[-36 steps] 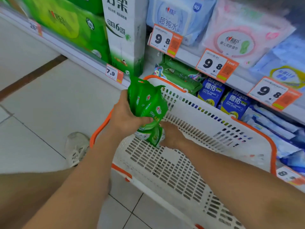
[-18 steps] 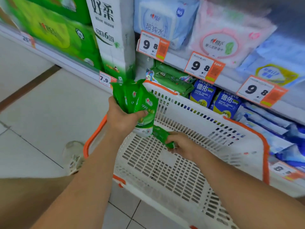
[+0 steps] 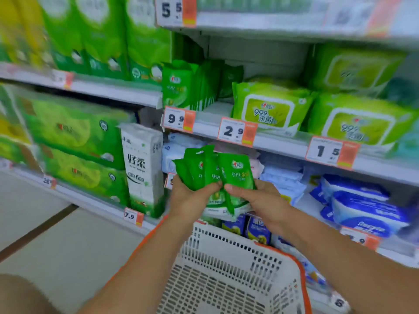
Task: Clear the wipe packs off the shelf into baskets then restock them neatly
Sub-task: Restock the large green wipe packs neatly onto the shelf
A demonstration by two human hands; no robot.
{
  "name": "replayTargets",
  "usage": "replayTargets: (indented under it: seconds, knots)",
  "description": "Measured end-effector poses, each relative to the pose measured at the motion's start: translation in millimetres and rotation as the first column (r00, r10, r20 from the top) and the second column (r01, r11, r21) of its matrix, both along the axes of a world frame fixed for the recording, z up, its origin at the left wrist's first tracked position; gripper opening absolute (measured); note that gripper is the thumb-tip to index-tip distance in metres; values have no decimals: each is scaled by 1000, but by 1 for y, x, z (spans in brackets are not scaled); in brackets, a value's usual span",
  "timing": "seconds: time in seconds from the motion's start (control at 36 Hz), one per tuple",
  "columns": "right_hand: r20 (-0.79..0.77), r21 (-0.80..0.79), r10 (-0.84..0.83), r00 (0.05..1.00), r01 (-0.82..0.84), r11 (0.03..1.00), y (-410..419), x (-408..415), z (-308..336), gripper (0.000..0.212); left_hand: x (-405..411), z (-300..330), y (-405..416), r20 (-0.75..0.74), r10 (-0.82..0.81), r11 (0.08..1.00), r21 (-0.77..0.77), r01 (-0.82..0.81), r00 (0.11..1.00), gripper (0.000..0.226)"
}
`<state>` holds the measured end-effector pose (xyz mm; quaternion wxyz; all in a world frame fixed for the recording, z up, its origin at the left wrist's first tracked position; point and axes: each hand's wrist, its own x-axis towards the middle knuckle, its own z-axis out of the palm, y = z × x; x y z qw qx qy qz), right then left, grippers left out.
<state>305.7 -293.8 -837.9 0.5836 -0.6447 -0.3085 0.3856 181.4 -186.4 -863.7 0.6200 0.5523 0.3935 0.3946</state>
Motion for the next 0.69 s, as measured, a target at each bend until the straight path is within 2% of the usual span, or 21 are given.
replayTargets:
  seconds: [0.08,0.19,0.25,0.33,0.42,0.56,0.64,0.69]
  knots:
    - [-74,35,0,997,2,999,-6,2,23,53,5,27,2,-18,-55,996,66,57,998,79]
    - [-246,83,113,963,-95,992,-1,1,38,35,5,50,5,-27,-122,989,76,123,992,61]
    - [-278,129,139,951,-106,986,6,-2,42,32,7,57,6,-11,-134,989,67,135,991,58]
    - [-286,186,158,945,-107,977,20,-2,43,33,9,63,8,15,-187,982,-23,187,982,85]
    - [-260,216,173,950,-117,969,32,0,47,30,14,64,16,12,-302,953,12,302,953,109]
    - [-348,286,256,902,-157,945,43,4,41,43,13,63,39,-77,-522,852,8,524,849,98]
    - [-312,289,314,897,-225,930,46,5,31,44,11,63,47,-120,-611,789,-3,615,783,98]
    - [-257,271,327,909,-257,928,47,10,26,48,10,62,51,-187,-607,781,41,623,773,105]
